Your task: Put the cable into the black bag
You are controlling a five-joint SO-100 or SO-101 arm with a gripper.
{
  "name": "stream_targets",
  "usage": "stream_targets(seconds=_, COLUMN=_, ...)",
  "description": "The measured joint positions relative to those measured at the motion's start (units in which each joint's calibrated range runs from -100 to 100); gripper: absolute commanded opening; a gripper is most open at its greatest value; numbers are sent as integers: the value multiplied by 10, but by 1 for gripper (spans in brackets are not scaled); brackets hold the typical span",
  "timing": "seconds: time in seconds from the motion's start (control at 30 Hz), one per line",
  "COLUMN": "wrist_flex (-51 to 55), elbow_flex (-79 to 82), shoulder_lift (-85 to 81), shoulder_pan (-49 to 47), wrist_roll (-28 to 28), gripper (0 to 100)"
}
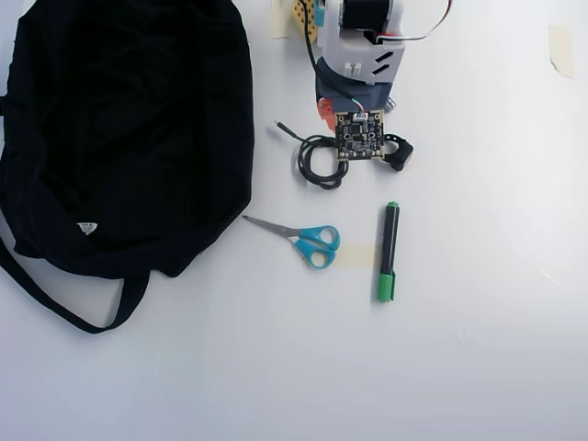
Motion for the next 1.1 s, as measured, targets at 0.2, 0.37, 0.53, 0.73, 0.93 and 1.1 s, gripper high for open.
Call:
stream_targets(seconds=0.2, wrist_flex=42, elbow_flex=0, shoulder_lift=0, shoulder_pan=0, wrist_roll=16, gripper=3)
stream_targets(seconds=0.37, wrist_flex=55, elbow_flex=0, shoulder_lift=0, shoulder_pan=0, wrist_roll=42, gripper=3)
stream_targets(seconds=0.53, wrist_flex=55, elbow_flex=0, shoulder_lift=0, shoulder_pan=0, wrist_roll=68, gripper=3)
stream_targets(seconds=0.73, wrist_flex=55, elbow_flex=0, shoulder_lift=0, shoulder_pan=0, wrist_roll=99, gripper=3)
stream_targets(seconds=0.93, wrist_flex=55, elbow_flex=0, shoulder_lift=0, shoulder_pan=15, wrist_roll=136, gripper=12)
stream_targets(seconds=1.1, wrist_flex=55, elbow_flex=0, shoulder_lift=0, shoulder_pan=41, wrist_roll=167, gripper=24)
